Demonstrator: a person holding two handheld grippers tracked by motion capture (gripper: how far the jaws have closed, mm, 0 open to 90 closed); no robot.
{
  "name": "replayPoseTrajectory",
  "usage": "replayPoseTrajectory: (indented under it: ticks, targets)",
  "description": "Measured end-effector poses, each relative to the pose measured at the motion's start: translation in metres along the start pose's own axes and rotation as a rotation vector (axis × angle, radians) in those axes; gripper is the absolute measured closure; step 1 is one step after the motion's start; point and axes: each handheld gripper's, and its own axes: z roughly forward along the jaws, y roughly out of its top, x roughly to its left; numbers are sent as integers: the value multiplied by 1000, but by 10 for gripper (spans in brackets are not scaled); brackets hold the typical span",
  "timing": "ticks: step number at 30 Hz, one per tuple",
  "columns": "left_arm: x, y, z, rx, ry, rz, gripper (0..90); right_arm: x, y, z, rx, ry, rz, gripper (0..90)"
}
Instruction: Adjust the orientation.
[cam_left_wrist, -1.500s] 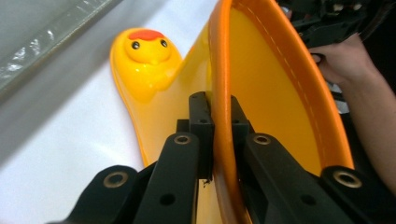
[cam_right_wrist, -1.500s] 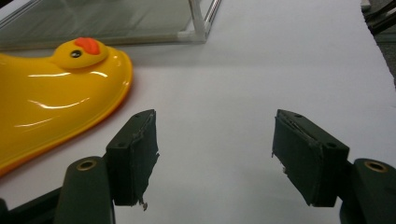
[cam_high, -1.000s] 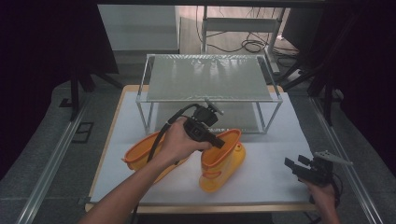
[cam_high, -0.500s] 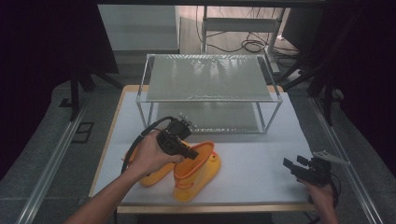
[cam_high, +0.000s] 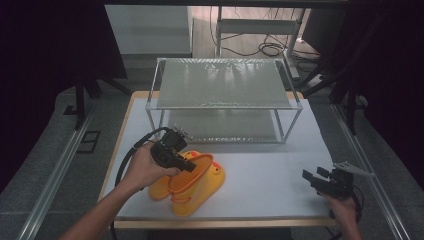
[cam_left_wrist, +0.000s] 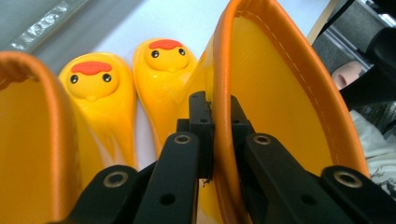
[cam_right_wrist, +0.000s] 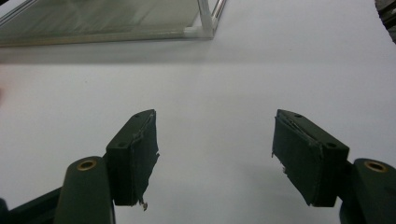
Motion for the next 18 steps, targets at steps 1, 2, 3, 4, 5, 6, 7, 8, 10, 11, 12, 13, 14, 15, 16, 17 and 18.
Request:
replayPoseTrajectory:
  ticks: [1, 2, 3, 4, 5, 6, 7, 8, 10, 11, 12, 13, 14, 15, 16, 17, 18]
  targets:
    - [1, -1, 0, 1, 2, -2, 860, 0, 0, 0, 0, 1, 0, 308]
    - [2, -3, -1, 1, 4, -3, 859, 0, 0, 0, -1, 0, 3, 308]
    - [3, -4, -1, 1, 4, -6, 857, 0, 0, 0, -1, -1, 4, 308]
    - [4, -5, -1, 2, 4, -10, 854, 0, 0, 0, -1, 0, 4, 308]
    - [5, -7, -2, 3, 7, -11, 851, 0, 0, 0, 0, 1, 4, 308]
    - [5, -8, -2, 5, 5, -13, 847, 0, 0, 0, 0, 0, 2, 308]
    - [6, -9, -2, 7, 3, -15, 843, 0, 0, 0, 0, 1, 1, 308]
    - [7, -10, -2, 6, 5, -19, 839, 0, 0, 0, 1, 2, 1, 308]
    - [10, -11, -3, 0, 9, -25, 832, 1, 0, 0, 8, 2, 0, 308]
    - [10, -12, -4, -3, 6, -30, 829, 1, 0, 0, 6, 2, 1, 308]
    - [11, -12, -4, -4, 5, -31, 826, 1, 0, 1, 3, 2, -1, 308]
    - [11, -12, -4, -5, 3, -31, 822, 1, 0, 1, 5, 1, 1, 308]
    - [11, -12, -4, -5, 1, -30, 814, 1, 0, 1, 7, 1, 2, 308]
    - [10, -11, -4, -4, -4, -28, 803, 1, -1, 2, 5, 1, 1, 308]
    - [9, -11, -3, -1, -9, -25, 786, 1, -1, 2, 6, 1, -1, 308]
    - [8, -10, -3, 0, -12, -24, 765, 1, -1, 2, 6, 1, -2, 308]
    - [7, -10, -2, -2, -11, -24, 747, 1, -1, 2, 5, 3, -2, 308]
